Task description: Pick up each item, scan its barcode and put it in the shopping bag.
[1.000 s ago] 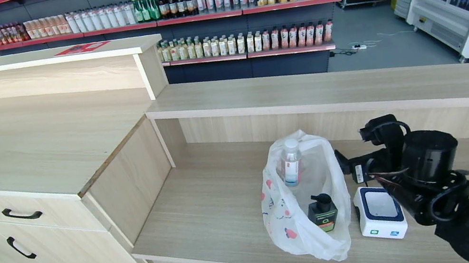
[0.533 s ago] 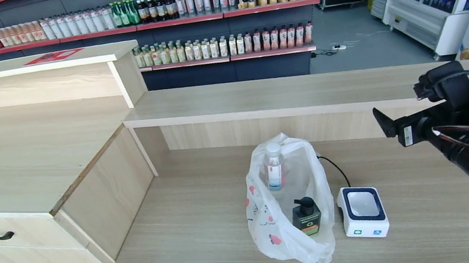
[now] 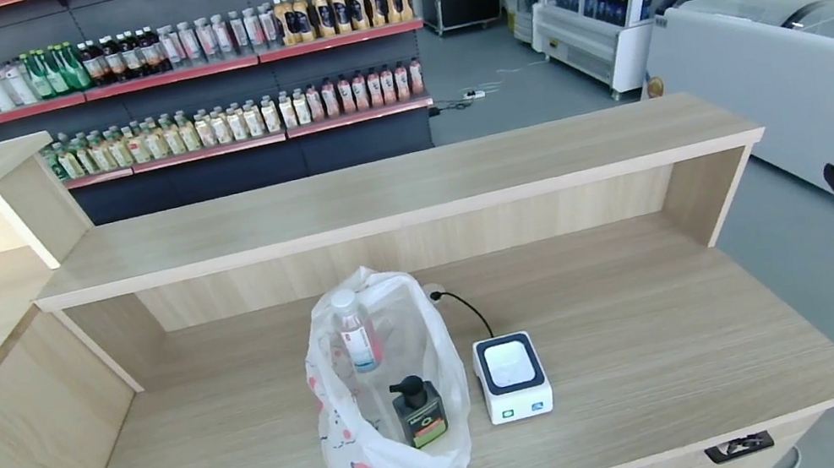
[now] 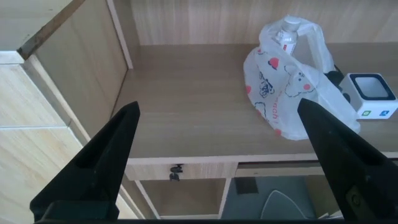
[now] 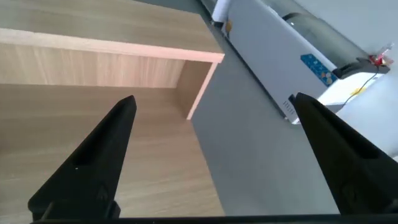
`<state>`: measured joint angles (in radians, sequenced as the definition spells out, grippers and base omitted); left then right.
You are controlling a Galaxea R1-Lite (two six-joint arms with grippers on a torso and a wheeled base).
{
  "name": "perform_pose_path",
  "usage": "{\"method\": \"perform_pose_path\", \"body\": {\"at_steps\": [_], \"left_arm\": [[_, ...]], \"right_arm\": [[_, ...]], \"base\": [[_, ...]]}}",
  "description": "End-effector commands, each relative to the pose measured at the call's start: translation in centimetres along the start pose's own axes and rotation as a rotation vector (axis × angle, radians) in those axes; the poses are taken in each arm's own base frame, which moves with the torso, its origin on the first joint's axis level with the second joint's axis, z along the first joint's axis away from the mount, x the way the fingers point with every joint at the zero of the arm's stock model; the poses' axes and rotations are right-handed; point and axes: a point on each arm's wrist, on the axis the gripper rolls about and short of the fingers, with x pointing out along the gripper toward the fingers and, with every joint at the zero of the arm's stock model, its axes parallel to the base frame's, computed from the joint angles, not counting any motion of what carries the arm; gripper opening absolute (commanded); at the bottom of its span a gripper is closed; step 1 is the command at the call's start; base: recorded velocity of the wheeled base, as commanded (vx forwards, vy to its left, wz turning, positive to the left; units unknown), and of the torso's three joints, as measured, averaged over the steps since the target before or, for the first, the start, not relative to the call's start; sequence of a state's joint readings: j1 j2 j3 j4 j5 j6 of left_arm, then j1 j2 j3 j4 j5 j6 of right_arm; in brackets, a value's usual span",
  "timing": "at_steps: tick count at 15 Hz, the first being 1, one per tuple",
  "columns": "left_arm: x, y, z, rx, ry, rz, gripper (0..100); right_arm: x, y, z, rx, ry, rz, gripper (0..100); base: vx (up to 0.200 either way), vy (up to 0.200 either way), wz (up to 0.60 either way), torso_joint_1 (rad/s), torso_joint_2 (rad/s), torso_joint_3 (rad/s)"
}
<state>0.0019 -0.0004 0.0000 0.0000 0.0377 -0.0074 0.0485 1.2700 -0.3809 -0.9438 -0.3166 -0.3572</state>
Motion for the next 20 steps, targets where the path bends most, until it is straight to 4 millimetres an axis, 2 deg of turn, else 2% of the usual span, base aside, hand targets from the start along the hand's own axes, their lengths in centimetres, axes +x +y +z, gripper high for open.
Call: {"method": "perform_pose_path", "body": {"at_steps": [1, 2, 5, 6, 8, 9, 10, 12, 20], "left_arm": [[0.0, 0.0, 0.0, 0.0, 0.0, 0.0, 100], [0.0, 0.0, 0.0, 0.0, 0.0, 0.0, 100], [0.0, 0.0, 0.0, 0.0, 0.0, 0.0, 100], [0.0, 0.0, 0.0, 0.0, 0.0, 0.0, 100], [0.0, 0.0, 0.0, 0.0, 0.0, 0.0, 100], [0.0, 0.0, 0.0, 0.0, 0.0, 0.0, 100], [0.0, 0.0, 0.0, 0.0, 0.0, 0.0, 100], [0.0, 0.0, 0.0, 0.0, 0.0, 0.0, 100], [0.0, 0.0, 0.0, 0.0, 0.0, 0.0, 100]], "right_arm": [[-3.1, -1.4, -0.1, 0.083, 0.011, -0.019, 100], [-4.3, -1.9, -1.2, 0.096, 0.067, -0.037, 100], [-10.2, -2.0, -7.0, 0.098, 0.171, -0.067, 100], [-11.9, -2.0, -7.7, 0.123, 0.15, -0.049, 100], [-15.1, -1.8, -9.8, 0.187, 0.217, 0.012, 100], [-17.2, -1.6, -11.6, 0.178, 0.265, 0.029, 100], [-18.6, -1.6, -12.4, 0.205, 0.216, 0.008, 100], [-19.5, -1.8, -12.2, 0.261, 0.08, -0.047, 100], [-19.4, -1.8, -12.2, 0.281, 0.09, -0.038, 100]], "base": [[0.0, 0.0, 0.0, 0.0, 0.0, 0.0], [0.0, 0.0, 0.0, 0.0, 0.0, 0.0], [0.0, 0.0, 0.0, 0.0, 0.0, 0.0], [0.0, 0.0, 0.0, 0.0, 0.0, 0.0], [0.0, 0.0, 0.0, 0.0, 0.0, 0.0], [0.0, 0.0, 0.0, 0.0, 0.0, 0.0], [0.0, 0.0, 0.0, 0.0, 0.0, 0.0], [0.0, 0.0, 0.0, 0.0, 0.0, 0.0], [0.0, 0.0, 0.0, 0.0, 0.0, 0.0]]}}
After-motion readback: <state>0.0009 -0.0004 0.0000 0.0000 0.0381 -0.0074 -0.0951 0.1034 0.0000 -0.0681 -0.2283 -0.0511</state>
